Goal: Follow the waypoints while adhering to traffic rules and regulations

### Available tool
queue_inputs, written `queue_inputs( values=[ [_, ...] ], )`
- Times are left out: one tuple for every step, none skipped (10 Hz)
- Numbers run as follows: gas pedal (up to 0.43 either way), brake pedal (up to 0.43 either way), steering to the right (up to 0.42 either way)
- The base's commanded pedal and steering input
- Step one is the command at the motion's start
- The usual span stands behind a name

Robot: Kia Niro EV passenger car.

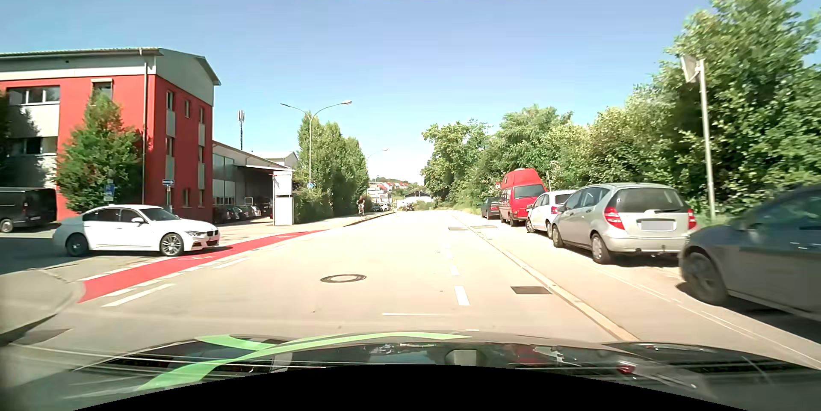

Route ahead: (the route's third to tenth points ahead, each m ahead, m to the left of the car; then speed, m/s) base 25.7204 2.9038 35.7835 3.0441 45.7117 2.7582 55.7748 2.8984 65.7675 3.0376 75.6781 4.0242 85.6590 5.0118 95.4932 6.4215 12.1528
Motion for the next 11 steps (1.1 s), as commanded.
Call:
queue_inputs(
  values=[
    [0.118, 0.0, -0.003],
    [0.118, 0.0, -0.003],
    [0.118, 0.0, -0.003],
    [0.118, 0.0, -0.003],
    [0.118, 0.0, -0.003],
    [0.118, 0.0, -0.002],
    [0.118, 0.0, -0.002],
    [0.118, 0.0, -0.002],
    [0.118, 0.0, -0.002],
    [0.118, 0.0, -0.002],
    [0.118, 0.0, -0.002]
  ],
)
